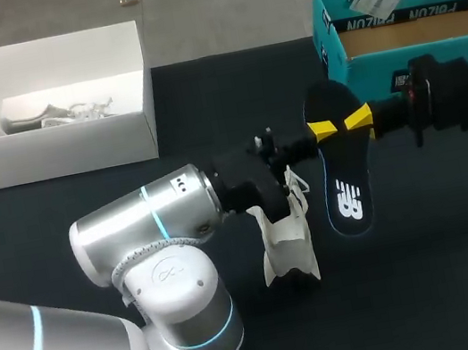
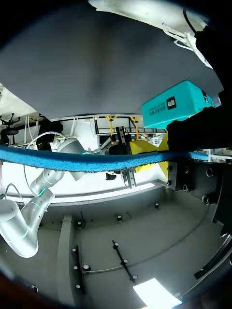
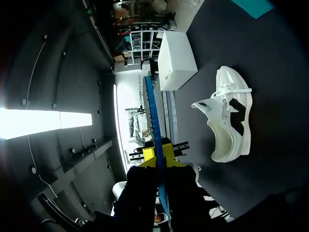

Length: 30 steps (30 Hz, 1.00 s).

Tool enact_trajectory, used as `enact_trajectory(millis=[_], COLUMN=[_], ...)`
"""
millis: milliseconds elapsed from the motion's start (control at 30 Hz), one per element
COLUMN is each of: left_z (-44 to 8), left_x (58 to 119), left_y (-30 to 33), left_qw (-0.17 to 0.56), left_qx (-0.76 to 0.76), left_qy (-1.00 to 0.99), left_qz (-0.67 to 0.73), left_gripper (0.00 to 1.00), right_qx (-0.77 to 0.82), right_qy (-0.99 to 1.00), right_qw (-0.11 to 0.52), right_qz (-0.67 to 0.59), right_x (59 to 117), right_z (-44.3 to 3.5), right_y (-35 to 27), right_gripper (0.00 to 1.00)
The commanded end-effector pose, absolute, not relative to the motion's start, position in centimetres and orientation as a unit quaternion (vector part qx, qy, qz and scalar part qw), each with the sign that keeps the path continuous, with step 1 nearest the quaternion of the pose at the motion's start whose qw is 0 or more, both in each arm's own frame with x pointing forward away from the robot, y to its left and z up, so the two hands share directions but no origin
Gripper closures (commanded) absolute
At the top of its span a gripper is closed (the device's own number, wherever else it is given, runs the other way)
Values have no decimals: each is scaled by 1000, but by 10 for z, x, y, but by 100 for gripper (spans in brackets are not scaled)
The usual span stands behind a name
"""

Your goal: Take the shoe out of the shoebox, open the shoe tongue, remove and reinsert the insole, then place the shoe into the shoebox

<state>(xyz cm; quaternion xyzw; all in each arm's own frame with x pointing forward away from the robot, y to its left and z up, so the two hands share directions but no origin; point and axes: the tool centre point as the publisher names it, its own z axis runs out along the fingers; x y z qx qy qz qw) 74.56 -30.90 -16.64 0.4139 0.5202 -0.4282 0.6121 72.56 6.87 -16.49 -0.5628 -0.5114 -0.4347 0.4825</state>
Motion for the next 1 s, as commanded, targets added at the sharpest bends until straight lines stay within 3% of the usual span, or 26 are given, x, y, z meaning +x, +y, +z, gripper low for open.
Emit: enact_trajectory(millis=[33,67,600,767,1000], left_z=[-164,-164,-153,-149,-142], left_x=[744,744,726,722,713], left_y=[-310,-309,-279,-273,-266], left_qw=[598,594,520,502,489], left_qx=[423,423,430,432,432], left_qy=[529,533,591,611,622], left_qz=[-428,-430,-441,-434,-433], left_gripper=[100,100,100,100,100], right_qx=[-563,-564,-587,-616,-616], right_qy=[-509,-509,-545,-580,-580], right_qw=[483,483,429,377,377], right_qz=[-436,-435,-417,-376,-376], right_x=[725,725,725,722,722], right_z=[-166,-166,-167,-165,-165], right_y=[66,65,10,-11,-11], right_gripper=[60,0,0,0,0])
